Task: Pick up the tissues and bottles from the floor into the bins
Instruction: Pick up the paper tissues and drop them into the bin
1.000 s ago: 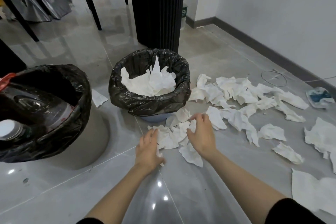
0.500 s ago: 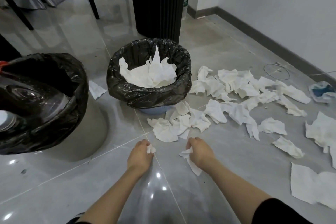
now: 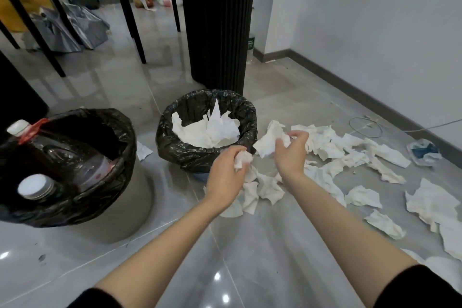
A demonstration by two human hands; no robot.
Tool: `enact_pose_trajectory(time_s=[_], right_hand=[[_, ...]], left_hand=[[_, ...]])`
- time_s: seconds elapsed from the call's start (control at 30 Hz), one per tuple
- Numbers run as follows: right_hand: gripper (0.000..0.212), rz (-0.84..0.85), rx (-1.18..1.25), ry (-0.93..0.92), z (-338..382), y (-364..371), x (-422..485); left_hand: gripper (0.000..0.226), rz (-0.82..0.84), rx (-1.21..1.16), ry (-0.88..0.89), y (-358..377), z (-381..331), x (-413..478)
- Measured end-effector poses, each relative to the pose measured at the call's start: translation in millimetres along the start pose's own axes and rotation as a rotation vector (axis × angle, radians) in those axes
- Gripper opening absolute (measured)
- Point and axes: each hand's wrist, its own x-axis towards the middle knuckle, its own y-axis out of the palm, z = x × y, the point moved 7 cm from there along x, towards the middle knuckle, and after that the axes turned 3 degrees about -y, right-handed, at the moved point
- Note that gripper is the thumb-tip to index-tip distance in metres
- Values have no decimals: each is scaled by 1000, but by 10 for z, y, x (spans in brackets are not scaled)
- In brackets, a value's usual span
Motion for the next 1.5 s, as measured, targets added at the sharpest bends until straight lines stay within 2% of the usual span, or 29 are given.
enact_pose_trajectory(time_s=[0.1,0.17,0.27,0.33,0.47,0.57,0.67,0.77,0.9,1.03,1.17,1.3,1.5], right_hand=[[25,43,84,98,254,136,90],[24,108,90,146,388,307,118],[20,256,192,260,522,607,118],[38,366,330,318,642,754,66],[51,491,480,368,726,864,-110],[47,546,352,316,693,795,-294],[38,537,244,287,592,685,-404],[33,503,170,291,433,591,-474],[31,490,78,286,170,467,-598],[32,490,7,332,-172,388,-689],[32,474,-72,371,-533,319,-757],[34,483,-234,316,-815,283,-775],[40,617,-430,243,-1134,428,-774]], left_hand=[[33,-136,-49,-86,-398,-151,260],[41,-157,-74,-208,-607,-113,441],[74,-57,-339,-462,-751,144,649],[88,-11,-502,-533,-849,228,678],[76,31,-677,-533,-982,227,569],[62,69,-518,-477,-979,186,460],[49,14,-383,-442,-942,188,384],[38,-23,-329,-397,-833,114,265],[28,56,-302,-355,-469,30,22],[27,121,-278,-387,-101,169,-233],[29,107,-235,-535,144,519,-427],[36,95,-172,-642,304,831,-530],[45,204,6,-619,516,1152,-576]])
